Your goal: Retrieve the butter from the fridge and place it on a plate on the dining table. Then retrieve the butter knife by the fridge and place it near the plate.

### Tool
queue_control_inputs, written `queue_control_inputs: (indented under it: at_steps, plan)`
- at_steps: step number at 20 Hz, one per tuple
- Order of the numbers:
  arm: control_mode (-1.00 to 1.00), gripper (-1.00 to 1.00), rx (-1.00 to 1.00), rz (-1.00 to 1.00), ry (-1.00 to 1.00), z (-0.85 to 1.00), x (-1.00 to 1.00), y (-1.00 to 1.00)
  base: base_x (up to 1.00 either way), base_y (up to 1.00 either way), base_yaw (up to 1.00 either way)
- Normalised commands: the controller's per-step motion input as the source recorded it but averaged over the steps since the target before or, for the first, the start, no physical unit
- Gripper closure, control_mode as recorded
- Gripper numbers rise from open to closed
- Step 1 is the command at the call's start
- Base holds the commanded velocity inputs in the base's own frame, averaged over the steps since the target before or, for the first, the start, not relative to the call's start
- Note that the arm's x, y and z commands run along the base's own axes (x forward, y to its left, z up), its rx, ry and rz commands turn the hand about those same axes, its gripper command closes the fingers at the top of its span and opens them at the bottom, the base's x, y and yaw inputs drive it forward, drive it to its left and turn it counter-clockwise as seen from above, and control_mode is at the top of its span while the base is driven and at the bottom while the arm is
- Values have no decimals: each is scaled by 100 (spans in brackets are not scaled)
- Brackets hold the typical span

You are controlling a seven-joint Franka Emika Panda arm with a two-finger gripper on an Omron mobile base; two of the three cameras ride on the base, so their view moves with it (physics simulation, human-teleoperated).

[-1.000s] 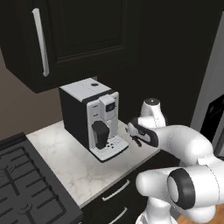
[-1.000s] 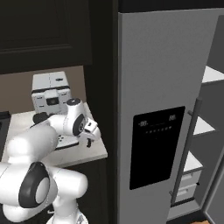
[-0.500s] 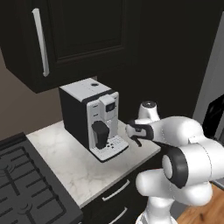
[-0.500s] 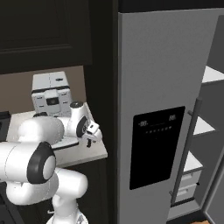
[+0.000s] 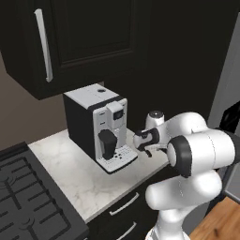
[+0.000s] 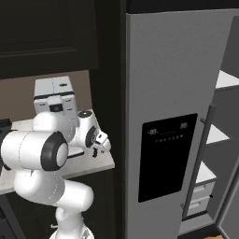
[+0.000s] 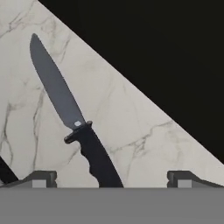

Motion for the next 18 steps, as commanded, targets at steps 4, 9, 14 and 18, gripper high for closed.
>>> queue_control_inputs:
  at_steps: [4, 9, 14, 18]
  plan:
    - [-100, -100, 0, -2, 0, -19, 26, 0, 0, 0, 0]
    - [-100, -100, 1, 0, 0, -11, 10, 0, 0, 0, 0]
    - [-100, -100, 0, 0, 0, -15, 0, 0, 0, 0, 0]
    - [-100, -100, 0, 0, 0, -18, 5, 0, 0, 0, 0]
